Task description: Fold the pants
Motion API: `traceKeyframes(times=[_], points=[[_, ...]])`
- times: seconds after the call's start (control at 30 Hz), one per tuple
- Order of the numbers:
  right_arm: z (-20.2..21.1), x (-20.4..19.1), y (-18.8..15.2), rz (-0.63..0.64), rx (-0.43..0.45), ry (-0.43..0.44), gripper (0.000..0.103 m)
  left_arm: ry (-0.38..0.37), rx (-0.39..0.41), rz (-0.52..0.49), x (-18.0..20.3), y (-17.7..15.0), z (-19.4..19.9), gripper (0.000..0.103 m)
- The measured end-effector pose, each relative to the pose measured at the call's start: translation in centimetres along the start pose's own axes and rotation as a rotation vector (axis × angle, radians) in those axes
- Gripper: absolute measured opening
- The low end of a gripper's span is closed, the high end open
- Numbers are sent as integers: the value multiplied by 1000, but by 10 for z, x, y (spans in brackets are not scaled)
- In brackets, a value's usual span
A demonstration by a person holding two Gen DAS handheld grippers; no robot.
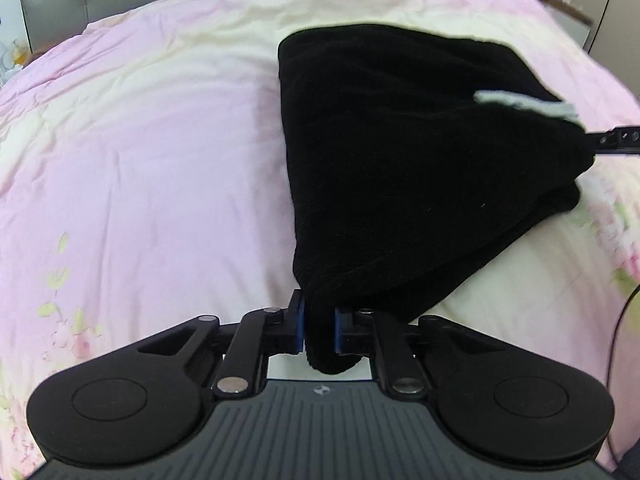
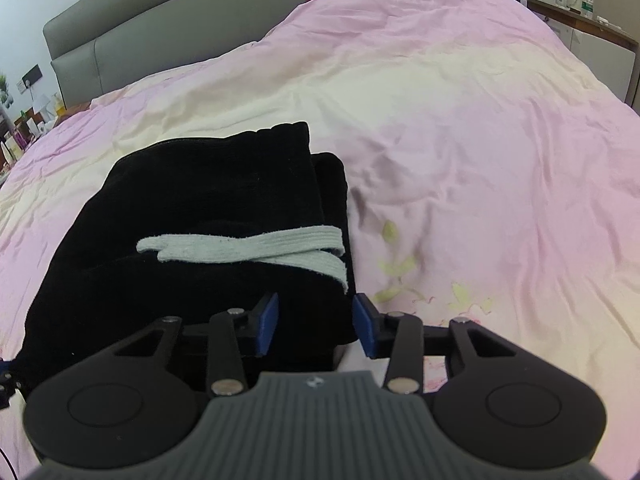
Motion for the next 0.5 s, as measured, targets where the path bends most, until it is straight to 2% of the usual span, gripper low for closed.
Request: traceKeyframes(times=[0.07, 0.13, 0.2, 0.33, 0.5], points=[[-6, 1, -3, 17, -29, -9, 29, -15, -56, 37, -9, -7, -16, 14], [-16, 5, -12, -7, -65, -1, 27, -29, -73, 62, -15, -9, -25, 14], [-21, 8, -20, -16, -72, 4, 27, -17, -77, 41, -13, -8, -26, 14], [-20, 8, -23, -22, -70, 0, 27, -10, -97, 10, -10, -8, -17, 15], [-5, 10, -22, -6, -116, 3, 28, -10, -120, -55, -8, -10, 16, 16]])
Point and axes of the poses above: each gripper's, at about its wrist camera, not at the fingertips, and z roughly against the way its jaws point, x to its right, y to its top, the point moved 3 cm from there along -z, roughly the way its jaws point, and after that the axes turned 1 degree about y, right-handed, at the moved point
